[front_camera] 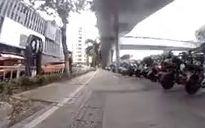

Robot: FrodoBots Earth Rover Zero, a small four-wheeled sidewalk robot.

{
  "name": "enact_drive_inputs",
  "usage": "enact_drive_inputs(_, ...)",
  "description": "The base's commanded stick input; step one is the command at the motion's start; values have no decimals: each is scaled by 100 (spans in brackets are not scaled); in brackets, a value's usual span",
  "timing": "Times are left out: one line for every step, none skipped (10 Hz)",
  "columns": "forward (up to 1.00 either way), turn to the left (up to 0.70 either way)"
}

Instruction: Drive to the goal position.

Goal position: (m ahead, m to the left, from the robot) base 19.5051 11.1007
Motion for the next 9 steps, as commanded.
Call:
enact_drive_inputs(70, -6)
enact_drive_inputs(70, 0)
enact_drive_inputs(70, 0)
enact_drive_inputs(70, 0)
enact_drive_inputs(70, 0)
enact_drive_inputs(70, 0)
enact_drive_inputs(70, 0)
enact_drive_inputs(70, 0)
enact_drive_inputs(70, 2)
